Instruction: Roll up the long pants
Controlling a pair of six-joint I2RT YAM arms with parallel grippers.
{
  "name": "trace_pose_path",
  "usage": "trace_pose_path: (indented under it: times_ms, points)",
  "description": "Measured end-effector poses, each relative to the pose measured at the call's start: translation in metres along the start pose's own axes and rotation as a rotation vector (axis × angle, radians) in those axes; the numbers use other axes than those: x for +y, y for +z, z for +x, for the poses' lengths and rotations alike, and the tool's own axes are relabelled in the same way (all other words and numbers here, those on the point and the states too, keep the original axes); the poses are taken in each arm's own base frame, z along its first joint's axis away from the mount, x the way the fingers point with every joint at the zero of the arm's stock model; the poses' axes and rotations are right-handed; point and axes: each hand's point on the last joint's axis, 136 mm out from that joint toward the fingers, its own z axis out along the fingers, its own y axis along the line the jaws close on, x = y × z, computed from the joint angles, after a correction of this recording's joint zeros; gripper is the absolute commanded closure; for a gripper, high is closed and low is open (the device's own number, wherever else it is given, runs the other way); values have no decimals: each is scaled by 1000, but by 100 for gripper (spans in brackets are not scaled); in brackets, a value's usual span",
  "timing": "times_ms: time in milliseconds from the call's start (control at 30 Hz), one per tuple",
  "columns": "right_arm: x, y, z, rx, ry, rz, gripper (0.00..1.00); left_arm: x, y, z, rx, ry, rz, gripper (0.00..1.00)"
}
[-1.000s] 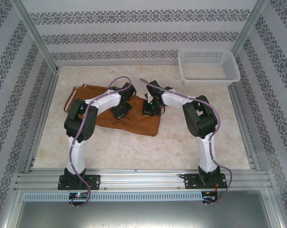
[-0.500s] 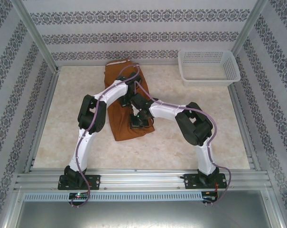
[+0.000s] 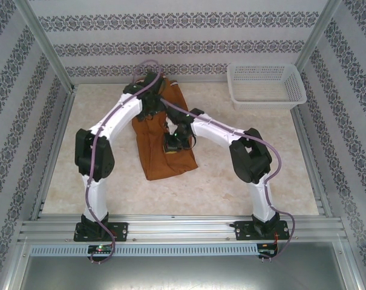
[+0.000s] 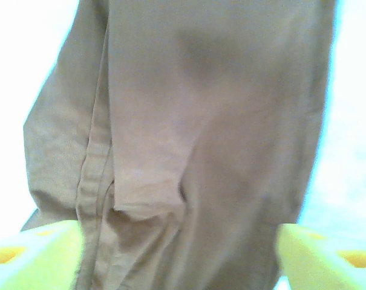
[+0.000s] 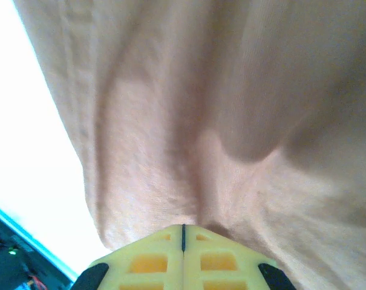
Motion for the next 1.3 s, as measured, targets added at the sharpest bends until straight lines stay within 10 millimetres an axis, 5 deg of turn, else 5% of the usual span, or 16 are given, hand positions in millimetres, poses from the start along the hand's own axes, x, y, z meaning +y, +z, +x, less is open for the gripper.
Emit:
trace_pose_path:
  times_ms: [67, 167, 333, 433, 567, 867, 967, 1167, 1300]
  points:
    - [-2, -23, -25, -61, 4, -17, 100, -16, -14, -20, -60, -3, 64, 100]
    - [-10, -60, -64, -156, 21, -50, 100, -35, -1, -35, -84, -4, 117, 100]
    - [-17, -108, -139, -314, 14, -124, 100, -52, 80, -41, -69, -2, 78, 100]
    - [-24, -100, -150, -306, 15, -141, 100, -43, 128, -42, -62, -13, 23, 100]
    - [-30, -59, -125, -181, 36, -140, 100, -6, 159, -50, -50, -64, -70, 100]
    - [-60, 30, -24, 107, 100, -60, 100, 70, 159, -103, -122, -217, -167, 100]
    - [-68, 43, 1, 147, 89, -33, 100, 71, 163, -108, -128, -228, -150, 100]
    - [-78, 36, 31, 136, 75, -7, 100, 54, 186, -115, -134, -240, -63, 100]
    - [-76, 37, 38, 101, 62, -8, 100, 49, 202, -112, -115, -266, -13, 100]
